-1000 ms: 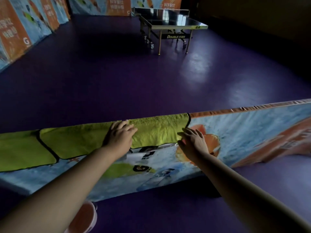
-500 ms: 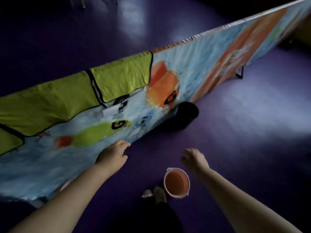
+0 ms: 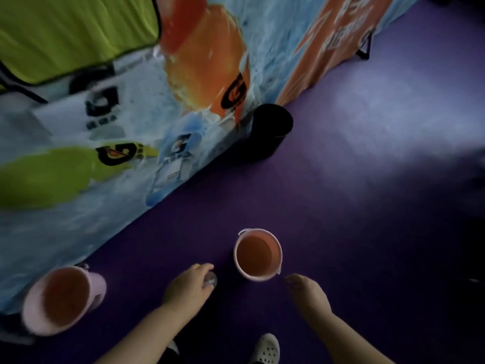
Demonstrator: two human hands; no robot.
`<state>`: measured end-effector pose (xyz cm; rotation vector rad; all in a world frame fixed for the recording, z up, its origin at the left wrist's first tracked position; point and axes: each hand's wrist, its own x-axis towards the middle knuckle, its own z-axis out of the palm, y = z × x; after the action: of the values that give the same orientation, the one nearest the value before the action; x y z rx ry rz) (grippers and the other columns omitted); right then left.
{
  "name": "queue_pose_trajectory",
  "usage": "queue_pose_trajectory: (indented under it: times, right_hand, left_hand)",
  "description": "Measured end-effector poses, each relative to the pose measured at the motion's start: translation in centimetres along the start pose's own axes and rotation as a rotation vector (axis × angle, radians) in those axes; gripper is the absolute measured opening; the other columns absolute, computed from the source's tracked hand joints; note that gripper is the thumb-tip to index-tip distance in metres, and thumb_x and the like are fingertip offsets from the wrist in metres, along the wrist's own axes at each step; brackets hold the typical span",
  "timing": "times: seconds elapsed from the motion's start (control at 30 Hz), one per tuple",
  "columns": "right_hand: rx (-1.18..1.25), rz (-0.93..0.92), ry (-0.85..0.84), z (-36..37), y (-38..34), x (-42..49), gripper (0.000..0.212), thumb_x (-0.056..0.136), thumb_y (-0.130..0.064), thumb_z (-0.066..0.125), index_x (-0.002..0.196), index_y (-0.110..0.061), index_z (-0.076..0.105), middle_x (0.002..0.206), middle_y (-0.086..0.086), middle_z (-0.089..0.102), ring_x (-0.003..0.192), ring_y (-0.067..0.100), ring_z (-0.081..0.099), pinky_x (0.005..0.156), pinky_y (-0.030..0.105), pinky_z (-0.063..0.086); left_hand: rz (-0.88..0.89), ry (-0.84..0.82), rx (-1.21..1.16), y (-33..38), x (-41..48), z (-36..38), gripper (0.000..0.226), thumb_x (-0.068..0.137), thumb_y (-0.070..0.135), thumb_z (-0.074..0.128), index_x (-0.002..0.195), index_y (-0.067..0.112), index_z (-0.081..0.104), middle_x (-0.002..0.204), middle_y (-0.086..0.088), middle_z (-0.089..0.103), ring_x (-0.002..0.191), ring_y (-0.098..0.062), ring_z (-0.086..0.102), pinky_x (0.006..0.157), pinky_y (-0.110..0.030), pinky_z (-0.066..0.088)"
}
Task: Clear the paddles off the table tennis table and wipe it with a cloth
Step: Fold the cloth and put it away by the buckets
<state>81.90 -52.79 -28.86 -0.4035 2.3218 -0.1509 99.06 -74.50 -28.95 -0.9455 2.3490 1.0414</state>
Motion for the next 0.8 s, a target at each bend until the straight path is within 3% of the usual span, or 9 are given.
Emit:
queue_pose_trajectory:
  times: [0.1,0.23,0.4,0.63,0.8]
  right_hand:
    - [-0.010,-0.007,0.016,4.5,3.2,6.2,0.033,0.095,-0.014,0.054,0.124,-0.027,0.064,0.114,-0.003,0.067,0.095,0.014,0.065,0.079,0.035,0.056]
    - [0.006,0.032,0.046,10.9,6.8,15.0,0.036,0.098,-0.018,0.050,0.132,-0.027,0.056,0.123,-0.002,0.064,0.098,0.016,0.065,0.069,0.030,0.051]
    - [0.053,0.103,0.124,17.2,9.3,23.6,0.039,0.098,-0.025,0.051,0.137,-0.022,0.048,0.130,-0.001,0.058,0.109,0.018,0.060,0.075,0.032,0.049]
    - [0.050,0.118,0.230,21.9,11.1,30.7,0.043,0.098,-0.023,0.039,0.139,-0.018,0.030,0.121,0.004,0.054,0.093,0.026,0.061,0.071,0.038,0.047]
    - [-0.018,0.096,0.320,22.6,10.5,31.5,0.013,0.101,-0.022,0.028,0.109,-0.015,0.036,0.098,0.003,0.056,0.082,0.024,0.056,0.070,0.036,0.044]
  left_hand:
    - [0.003,-0.034,0.007,-0.6,6.4,6.5,0.051,0.093,0.034,0.051,0.141,0.030,0.035,0.131,0.011,0.047,0.112,-0.008,0.051,0.087,-0.024,0.045]
    - [-0.016,-0.030,0.010,-3.0,14.6,14.3,0.050,0.094,0.033,0.051,0.141,0.028,0.036,0.133,0.007,0.046,0.115,-0.012,0.050,0.092,-0.031,0.046]
    - [-0.001,0.014,0.097,-6.2,23.3,20.6,0.042,0.094,0.028,0.050,0.134,0.023,0.043,0.132,0.001,0.046,0.117,-0.020,0.048,0.093,-0.036,0.045]
    - [0.082,0.033,0.099,-8.4,30.7,26.1,0.040,0.089,0.025,0.058,0.125,0.017,0.042,0.124,-0.008,0.051,0.111,-0.027,0.054,0.085,-0.037,0.045]
    - [0.106,0.053,0.008,-9.3,32.2,27.3,0.044,0.087,0.017,0.061,0.124,0.011,0.037,0.126,-0.012,0.050,0.111,-0.028,0.054,0.086,-0.035,0.045]
